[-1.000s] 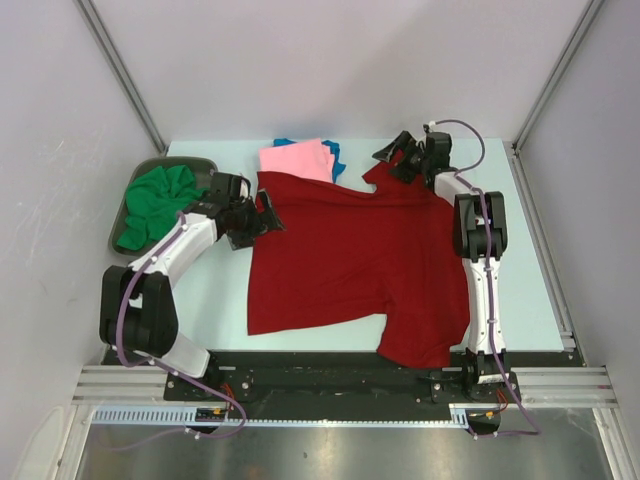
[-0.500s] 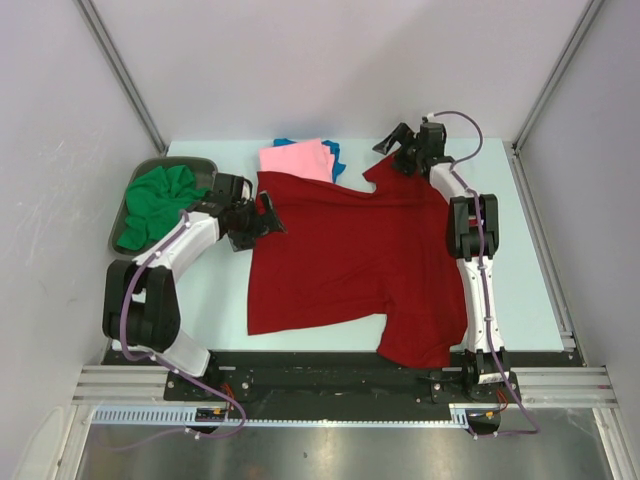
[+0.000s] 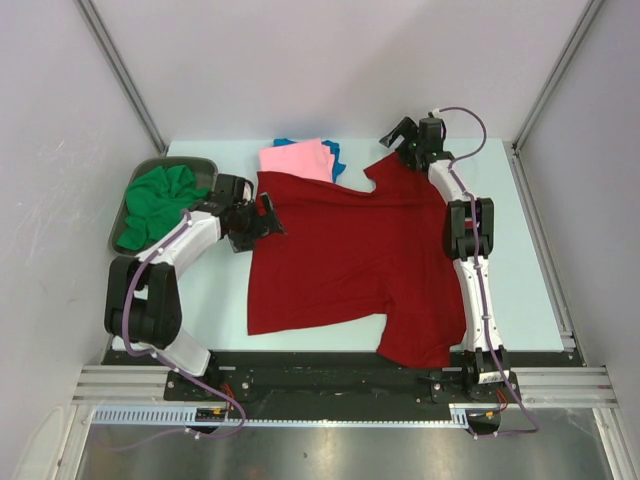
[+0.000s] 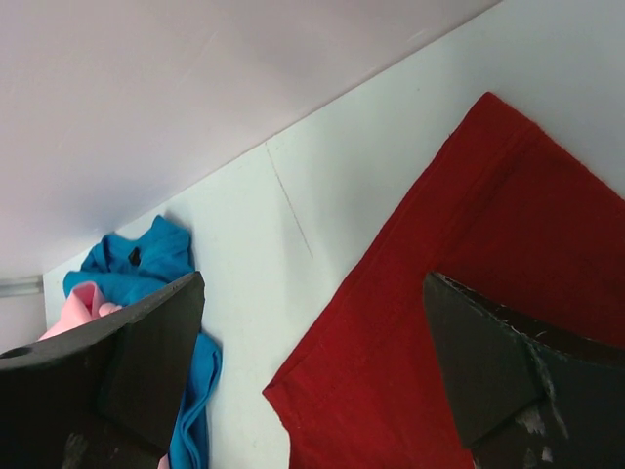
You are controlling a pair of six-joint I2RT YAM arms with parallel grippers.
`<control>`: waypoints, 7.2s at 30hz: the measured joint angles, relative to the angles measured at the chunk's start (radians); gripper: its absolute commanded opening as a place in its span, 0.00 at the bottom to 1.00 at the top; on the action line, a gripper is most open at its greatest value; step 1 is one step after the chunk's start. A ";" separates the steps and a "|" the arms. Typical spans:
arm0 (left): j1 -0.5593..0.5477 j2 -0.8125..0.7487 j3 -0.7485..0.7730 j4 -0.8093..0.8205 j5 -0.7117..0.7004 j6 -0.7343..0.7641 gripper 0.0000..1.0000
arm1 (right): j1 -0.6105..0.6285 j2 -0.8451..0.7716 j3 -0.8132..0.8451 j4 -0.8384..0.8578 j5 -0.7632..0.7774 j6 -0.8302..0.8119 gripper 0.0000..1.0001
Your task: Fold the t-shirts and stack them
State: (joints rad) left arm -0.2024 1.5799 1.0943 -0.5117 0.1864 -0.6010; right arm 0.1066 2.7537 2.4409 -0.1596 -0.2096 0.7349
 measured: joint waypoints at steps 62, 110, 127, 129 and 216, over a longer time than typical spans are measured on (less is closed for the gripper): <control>-0.160 -0.711 -0.668 -0.177 0.023 -0.265 0.90 | 0.397 -1.942 -1.577 -0.465 0.352 -0.058 1.00; -0.124 -0.427 -0.512 -0.133 -0.161 -0.309 0.00 | 0.420 -1.990 -1.800 -0.546 0.278 -0.016 1.00; 0.120 -0.324 -0.456 -0.052 -0.120 -0.172 0.00 | 0.487 -2.100 -1.933 -0.792 0.332 0.232 0.99; 0.151 -0.303 -0.455 -0.035 -0.108 -0.161 0.00 | 0.498 -2.100 -1.936 -0.804 0.333 0.242 0.99; 0.402 -0.187 -0.327 0.055 -0.027 -0.156 0.00 | 0.976 -1.700 -2.000 -0.523 0.423 0.509 0.47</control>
State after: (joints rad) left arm 0.1997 1.3933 0.7670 -0.4564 0.1596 -0.7570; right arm 1.0824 1.0538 0.4404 -0.6830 0.2134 1.2434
